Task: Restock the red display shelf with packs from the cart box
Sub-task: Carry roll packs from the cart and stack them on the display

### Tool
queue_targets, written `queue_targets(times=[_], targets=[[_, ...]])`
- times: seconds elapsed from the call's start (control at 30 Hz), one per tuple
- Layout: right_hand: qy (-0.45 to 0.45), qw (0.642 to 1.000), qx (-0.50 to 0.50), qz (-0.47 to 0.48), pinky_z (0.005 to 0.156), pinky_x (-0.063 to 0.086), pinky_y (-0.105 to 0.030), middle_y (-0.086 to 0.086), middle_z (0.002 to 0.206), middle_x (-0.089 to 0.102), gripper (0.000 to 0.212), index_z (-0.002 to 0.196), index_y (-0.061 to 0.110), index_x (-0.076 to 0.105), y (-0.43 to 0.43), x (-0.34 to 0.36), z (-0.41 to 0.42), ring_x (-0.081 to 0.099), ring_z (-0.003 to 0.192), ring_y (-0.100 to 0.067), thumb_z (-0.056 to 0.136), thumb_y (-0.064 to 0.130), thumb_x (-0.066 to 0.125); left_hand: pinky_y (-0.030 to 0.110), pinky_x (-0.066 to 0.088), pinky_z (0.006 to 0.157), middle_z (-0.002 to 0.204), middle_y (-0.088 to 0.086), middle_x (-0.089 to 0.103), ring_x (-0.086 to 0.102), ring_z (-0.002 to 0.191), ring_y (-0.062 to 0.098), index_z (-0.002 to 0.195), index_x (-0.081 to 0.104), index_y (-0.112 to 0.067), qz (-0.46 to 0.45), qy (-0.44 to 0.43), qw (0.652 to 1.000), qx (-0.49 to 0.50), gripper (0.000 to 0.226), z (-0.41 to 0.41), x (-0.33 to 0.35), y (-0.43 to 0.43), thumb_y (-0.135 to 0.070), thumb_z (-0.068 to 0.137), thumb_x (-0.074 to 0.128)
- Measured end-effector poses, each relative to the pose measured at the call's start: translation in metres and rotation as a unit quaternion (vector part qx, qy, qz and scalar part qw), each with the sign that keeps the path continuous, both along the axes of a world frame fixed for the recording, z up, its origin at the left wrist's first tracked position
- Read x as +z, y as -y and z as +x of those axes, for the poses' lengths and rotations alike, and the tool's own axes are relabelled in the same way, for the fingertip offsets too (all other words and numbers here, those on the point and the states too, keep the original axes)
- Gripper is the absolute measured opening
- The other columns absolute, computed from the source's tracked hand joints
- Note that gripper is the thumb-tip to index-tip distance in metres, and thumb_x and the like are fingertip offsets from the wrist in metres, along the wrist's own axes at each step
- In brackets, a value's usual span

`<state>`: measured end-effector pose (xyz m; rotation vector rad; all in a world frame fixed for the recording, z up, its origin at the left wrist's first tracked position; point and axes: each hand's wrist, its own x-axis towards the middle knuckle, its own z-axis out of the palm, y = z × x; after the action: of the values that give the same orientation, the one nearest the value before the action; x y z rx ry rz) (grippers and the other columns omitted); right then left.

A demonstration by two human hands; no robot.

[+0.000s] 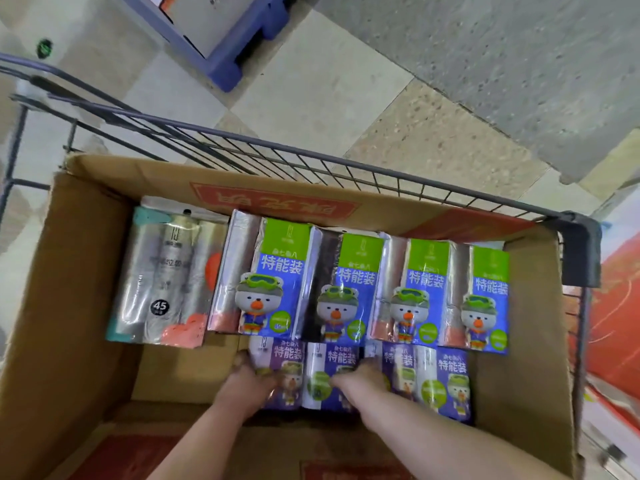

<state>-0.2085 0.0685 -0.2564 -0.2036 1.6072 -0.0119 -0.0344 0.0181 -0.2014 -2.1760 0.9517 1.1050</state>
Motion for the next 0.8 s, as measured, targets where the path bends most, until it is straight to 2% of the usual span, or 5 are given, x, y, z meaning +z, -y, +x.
queue_targets(times=[0.1,0.23,0.37,0.6,0.8], targets=[[0.015,1.000,-0.009,0.019,0.050,0.050,-0.020,0.000,0.075,0.059,0.031,0.100,0.010,0.053,0.002,-0.004,-0.004,0.056,0.058,-0.010,0.078,0.018,0.074,0.033,0.043,0.099,0.133,0.015,0.053,0.054,0.120,0.031,0.133,0.034,-0.005,0.015,-0.010,1.000,-0.012,0.070,-0.001,0.003,0.002,-0.042,0.085,0.068],[0.014,0.999,-0.031,0.024,0.051,0.046,-0.019,-0.007,0.109,0.063,0.060,0.128,0.005,0.046,0.002,-0.005,0.004,0.059,0.077,-0.015,0.079,0.021,0.075,0.027,0.045,0.090,0.135,0.019,0.051,0.054,0.118,0.029,0.138,0.028,0.001,0.016,-0.008,0.999,-0.027,0.077,-0.001,0.005,0.005,-0.044,0.087,0.065],[0.020,0.996,-0.085,0.014,0.078,0.054,-0.031,-0.013,0.126,0.057,0.085,0.137,0.003,0.032,-0.006,-0.007,0.017,0.061,0.101,-0.026,0.071,0.022,0.082,0.023,0.047,0.070,0.113,0.010,0.063,0.062,0.091,0.021,0.126,0.047,-0.003,-0.006,-0.025,0.999,-0.022,0.060,0.008,0.006,0.008,-0.040,0.084,0.069],[0.082,0.992,-0.097,-0.026,0.055,0.039,-0.018,0.000,0.086,0.063,0.029,0.099,0.015,0.062,-0.007,0.014,-0.001,0.057,0.073,-0.012,0.078,0.030,0.075,0.023,0.046,0.055,0.083,0.006,0.062,0.058,0.068,0.020,0.090,0.055,-0.016,0.003,-0.093,0.985,0.145,0.029,0.006,0.012,0.003,-0.040,0.083,0.069],[0.022,0.991,-0.119,-0.048,0.085,0.040,-0.028,-0.006,0.120,0.053,0.030,0.112,0.019,0.058,-0.024,0.075,-0.042,0.051,0.120,-0.023,0.092,0.041,0.052,0.033,0.052,0.066,0.077,0.012,0.074,0.065,0.068,0.027,0.102,0.068,-0.009,0.070,-0.203,0.968,0.128,0.053,-0.009,0.045,0.005,-0.045,0.064,0.079]])
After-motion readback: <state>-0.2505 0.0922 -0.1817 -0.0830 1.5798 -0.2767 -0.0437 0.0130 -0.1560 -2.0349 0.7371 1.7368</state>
